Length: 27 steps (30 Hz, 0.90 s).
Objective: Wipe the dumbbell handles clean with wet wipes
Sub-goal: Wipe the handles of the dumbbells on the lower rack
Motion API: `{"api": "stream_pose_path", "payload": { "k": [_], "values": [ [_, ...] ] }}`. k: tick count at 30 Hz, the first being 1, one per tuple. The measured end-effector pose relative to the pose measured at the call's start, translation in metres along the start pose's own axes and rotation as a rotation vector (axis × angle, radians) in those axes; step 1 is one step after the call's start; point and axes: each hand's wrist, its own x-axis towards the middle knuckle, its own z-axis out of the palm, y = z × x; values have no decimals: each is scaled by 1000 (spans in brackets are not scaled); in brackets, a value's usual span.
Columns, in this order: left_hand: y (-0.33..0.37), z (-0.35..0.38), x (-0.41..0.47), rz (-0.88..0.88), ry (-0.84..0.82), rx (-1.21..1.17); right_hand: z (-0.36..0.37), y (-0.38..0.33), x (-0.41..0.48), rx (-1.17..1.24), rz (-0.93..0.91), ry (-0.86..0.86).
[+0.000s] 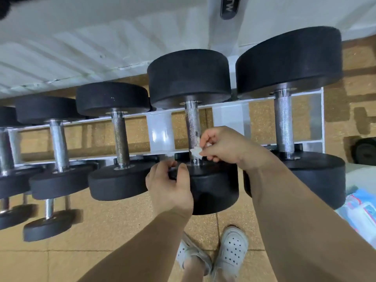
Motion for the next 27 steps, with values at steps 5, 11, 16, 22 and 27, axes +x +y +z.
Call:
{"api": "stream_pose_path", "payload": {
  "k": [5,11,16,22,27],
  "values": [
    [0,1,1,11,10,-12,5,-17,32,318,13,405],
    [-1,-1,0,14,6,-3,23,-17,16,103,-158,483],
    [0,0,0,21,6,1,25,-10,7,-84,-217,444],
    [-1,1,2,17,20,-17,16,-23,26,-19,-208,564],
    [0,-1,0,4,-5,-21,18,5,-4,-111,-120,238]
  ]
}}
